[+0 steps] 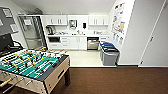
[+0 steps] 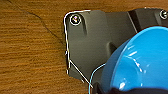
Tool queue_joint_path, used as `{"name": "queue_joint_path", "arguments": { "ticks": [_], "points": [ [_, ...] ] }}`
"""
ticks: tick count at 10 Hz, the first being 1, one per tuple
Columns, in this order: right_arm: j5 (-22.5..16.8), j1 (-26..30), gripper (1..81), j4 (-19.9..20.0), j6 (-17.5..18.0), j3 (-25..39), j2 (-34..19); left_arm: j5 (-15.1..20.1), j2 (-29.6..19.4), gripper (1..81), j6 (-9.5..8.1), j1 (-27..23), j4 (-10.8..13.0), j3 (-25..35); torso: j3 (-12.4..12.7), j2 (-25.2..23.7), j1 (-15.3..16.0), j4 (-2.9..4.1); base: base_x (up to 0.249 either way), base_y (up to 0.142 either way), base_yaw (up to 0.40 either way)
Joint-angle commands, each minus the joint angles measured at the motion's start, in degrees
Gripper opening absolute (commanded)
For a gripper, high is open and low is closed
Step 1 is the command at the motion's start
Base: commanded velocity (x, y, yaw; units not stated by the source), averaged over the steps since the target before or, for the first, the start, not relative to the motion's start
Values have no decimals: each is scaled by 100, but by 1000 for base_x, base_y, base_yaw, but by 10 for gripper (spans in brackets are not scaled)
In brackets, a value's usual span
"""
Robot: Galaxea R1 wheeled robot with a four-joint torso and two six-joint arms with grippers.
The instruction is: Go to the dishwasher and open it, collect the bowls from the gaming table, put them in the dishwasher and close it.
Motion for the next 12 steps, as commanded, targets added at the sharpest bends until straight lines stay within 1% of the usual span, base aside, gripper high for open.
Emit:
{"name": "queue_joint_path", "arguments": {
  "ticks": [1,6,12],
  "points": [
    [-327,195,10,-59,-28,50,-138,242,-54,10,40,-267,58,-26,0,0,0,0,248,0,0],
    [-327,186,10,-59,-20,41,-130,251,-45,10,40,-267,66,-26,0,-2,0,0,248,0,0],
    [-327,204,10,-59,-28,41,-130,251,-45,10,40,-267,66,-26,0,-2,-1,0,247,-74,0]
  ]
}}
